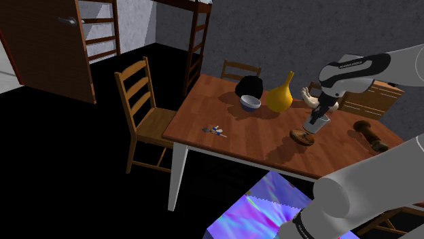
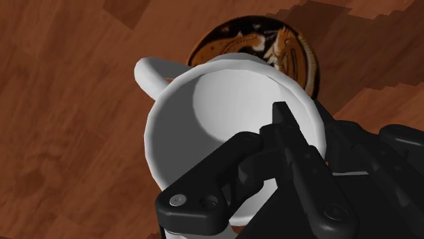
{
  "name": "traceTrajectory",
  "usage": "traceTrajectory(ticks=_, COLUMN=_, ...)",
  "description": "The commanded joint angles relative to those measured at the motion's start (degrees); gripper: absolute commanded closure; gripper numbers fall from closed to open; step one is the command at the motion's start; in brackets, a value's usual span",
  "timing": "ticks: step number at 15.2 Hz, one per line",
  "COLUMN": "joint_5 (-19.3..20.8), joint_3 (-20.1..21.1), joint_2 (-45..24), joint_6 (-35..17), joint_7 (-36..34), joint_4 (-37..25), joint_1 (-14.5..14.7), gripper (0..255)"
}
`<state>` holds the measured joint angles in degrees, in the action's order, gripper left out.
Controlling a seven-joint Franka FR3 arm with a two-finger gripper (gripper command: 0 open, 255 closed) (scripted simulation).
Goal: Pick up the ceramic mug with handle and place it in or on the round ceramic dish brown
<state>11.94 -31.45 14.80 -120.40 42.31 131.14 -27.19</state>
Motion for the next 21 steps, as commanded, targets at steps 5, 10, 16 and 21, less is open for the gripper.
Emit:
traceTrajectory(ticks=5, joint_5=-0.5, joint_3=-0.85, joint_2=-2.13, joint_6=-5.03, joint_7=0.38, joint_4=3.0, joint_1=0.08, gripper=255)
traceTrajectory(ticks=10, joint_5=-0.85, joint_3=-1.21, joint_2=-3.21, joint_6=-7.15, joint_7=0.63, joint_4=4.11, joint_1=0.14, gripper=255)
traceTrajectory(ticks=16, joint_5=-0.83, joint_3=-1.21, joint_2=-3.19, joint_6=-7.15, joint_7=0.62, joint_4=4.13, joint_1=0.14, gripper=0)
traceTrajectory(ticks=21, joint_5=-0.85, joint_3=-1.22, joint_2=-3.22, joint_6=-7.15, joint_7=0.63, joint_4=4.11, joint_1=0.15, gripper=0)
